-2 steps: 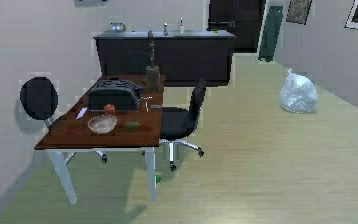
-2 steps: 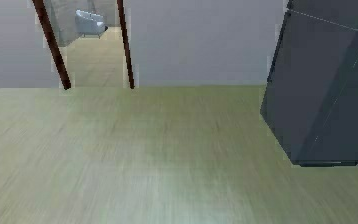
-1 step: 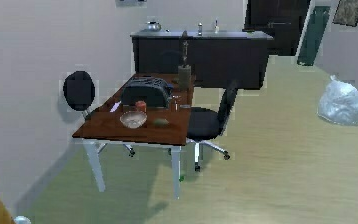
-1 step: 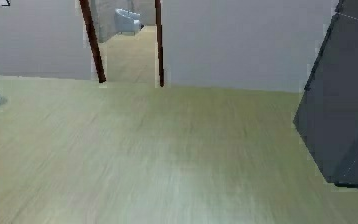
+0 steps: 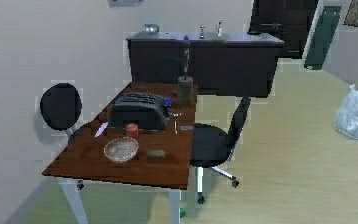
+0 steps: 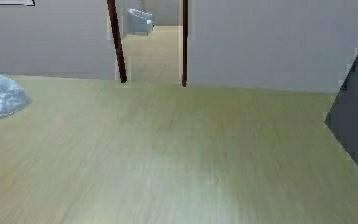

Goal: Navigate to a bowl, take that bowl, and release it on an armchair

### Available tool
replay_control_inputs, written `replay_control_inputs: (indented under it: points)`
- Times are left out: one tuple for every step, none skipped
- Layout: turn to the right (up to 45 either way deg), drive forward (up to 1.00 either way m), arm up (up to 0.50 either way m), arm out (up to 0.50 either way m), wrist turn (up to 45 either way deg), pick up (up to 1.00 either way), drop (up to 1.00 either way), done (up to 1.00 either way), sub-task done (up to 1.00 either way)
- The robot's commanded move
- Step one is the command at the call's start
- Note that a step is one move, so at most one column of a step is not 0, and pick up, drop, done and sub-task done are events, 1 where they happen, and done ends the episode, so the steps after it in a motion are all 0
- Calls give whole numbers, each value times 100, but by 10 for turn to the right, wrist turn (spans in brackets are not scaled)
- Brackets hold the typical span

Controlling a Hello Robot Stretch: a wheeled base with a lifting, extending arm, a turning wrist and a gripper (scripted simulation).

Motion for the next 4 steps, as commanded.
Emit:
replay_control_inputs:
  points:
    - [-450,0,0,0,0,0,0,0,0]
    - [-450,0,0,0,0,0,0,0,0]
    - [-180,0,0,0,0,0,0,0,0]
    - [450,0,0,0,0,0,0,0,0]
